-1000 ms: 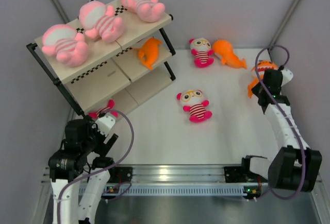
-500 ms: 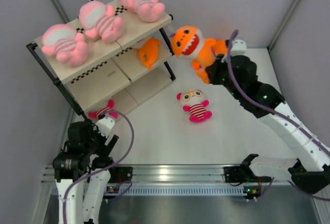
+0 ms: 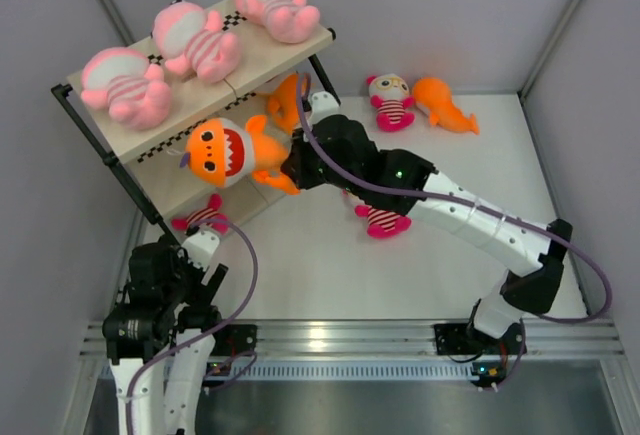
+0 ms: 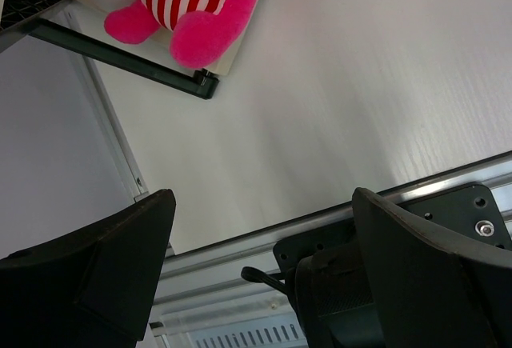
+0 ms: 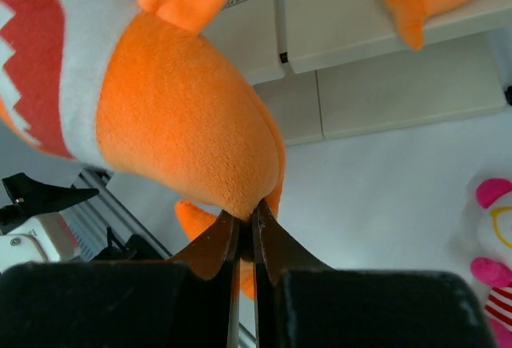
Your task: Place and organize the stuffed toys onto the shelf
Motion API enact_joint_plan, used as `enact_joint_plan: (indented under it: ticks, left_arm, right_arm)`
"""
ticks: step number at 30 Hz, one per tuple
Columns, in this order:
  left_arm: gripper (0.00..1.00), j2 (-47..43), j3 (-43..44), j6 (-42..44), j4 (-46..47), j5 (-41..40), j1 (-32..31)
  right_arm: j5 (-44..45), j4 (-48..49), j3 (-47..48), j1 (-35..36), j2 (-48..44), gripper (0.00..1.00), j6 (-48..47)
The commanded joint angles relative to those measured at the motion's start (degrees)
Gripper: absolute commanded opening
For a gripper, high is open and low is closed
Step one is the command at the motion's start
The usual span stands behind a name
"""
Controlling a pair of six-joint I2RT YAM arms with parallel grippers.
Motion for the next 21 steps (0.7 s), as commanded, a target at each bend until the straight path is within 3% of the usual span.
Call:
enact_joint_plan:
  ticks: [1,6,21]
  left_arm:
    - [0.99,-0.9,-0.58,-0.86,1.97,-0.26,0.37]
    - [0.99,-1.34,-0.58,-0.69,1.88,0.7,0.46]
    - [0.99,-1.6,0.56,-0.16,1.97,-0.35,0.46]
  right_arm:
    - [-4.88,1.53,5.03,0.54,3.08,0.0,2.89]
    - [-2.43,0.29,8.81,0.19,8.17,0.0,2.54]
    - [2.14,20.33,11.62,-5.17,18.63,0.0,10.01]
